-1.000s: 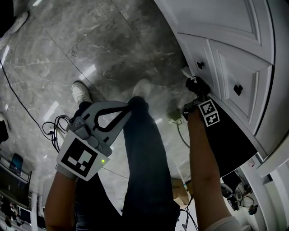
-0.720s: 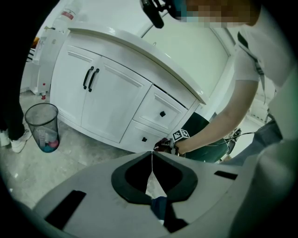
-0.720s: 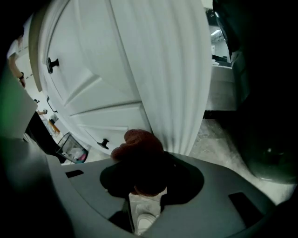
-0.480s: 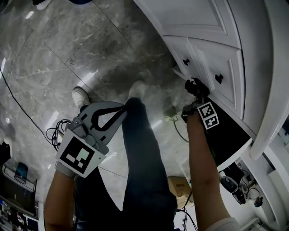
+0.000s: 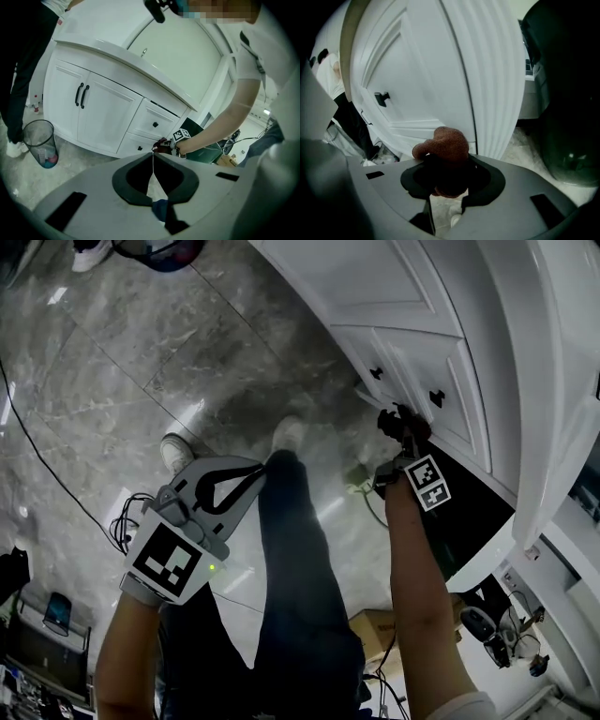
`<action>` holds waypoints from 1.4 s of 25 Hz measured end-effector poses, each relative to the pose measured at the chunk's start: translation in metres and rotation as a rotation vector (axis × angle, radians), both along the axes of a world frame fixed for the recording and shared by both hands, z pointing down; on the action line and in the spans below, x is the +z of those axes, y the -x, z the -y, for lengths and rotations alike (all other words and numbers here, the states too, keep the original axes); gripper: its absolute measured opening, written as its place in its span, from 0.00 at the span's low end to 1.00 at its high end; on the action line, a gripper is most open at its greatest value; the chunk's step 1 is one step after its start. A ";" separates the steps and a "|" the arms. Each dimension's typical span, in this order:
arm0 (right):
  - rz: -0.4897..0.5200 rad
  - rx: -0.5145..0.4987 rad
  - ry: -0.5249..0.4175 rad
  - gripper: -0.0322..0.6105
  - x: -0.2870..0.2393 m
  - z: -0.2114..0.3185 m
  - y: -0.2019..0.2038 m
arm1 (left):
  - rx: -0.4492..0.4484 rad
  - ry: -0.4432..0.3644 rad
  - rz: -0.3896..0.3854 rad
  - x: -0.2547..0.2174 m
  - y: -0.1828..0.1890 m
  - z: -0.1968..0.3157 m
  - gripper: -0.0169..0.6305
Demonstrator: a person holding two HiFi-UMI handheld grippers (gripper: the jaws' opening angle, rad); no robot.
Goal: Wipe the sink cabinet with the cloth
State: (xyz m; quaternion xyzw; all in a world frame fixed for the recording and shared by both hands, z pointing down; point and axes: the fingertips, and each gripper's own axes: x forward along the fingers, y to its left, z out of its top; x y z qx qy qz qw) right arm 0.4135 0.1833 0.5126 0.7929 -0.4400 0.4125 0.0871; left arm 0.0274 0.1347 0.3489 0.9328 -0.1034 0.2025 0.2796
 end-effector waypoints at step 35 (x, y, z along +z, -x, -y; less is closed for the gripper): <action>-0.019 -0.916 -0.495 0.27 -0.406 0.087 0.374 | -0.185 -0.214 -0.056 -0.245 0.092 0.017 0.05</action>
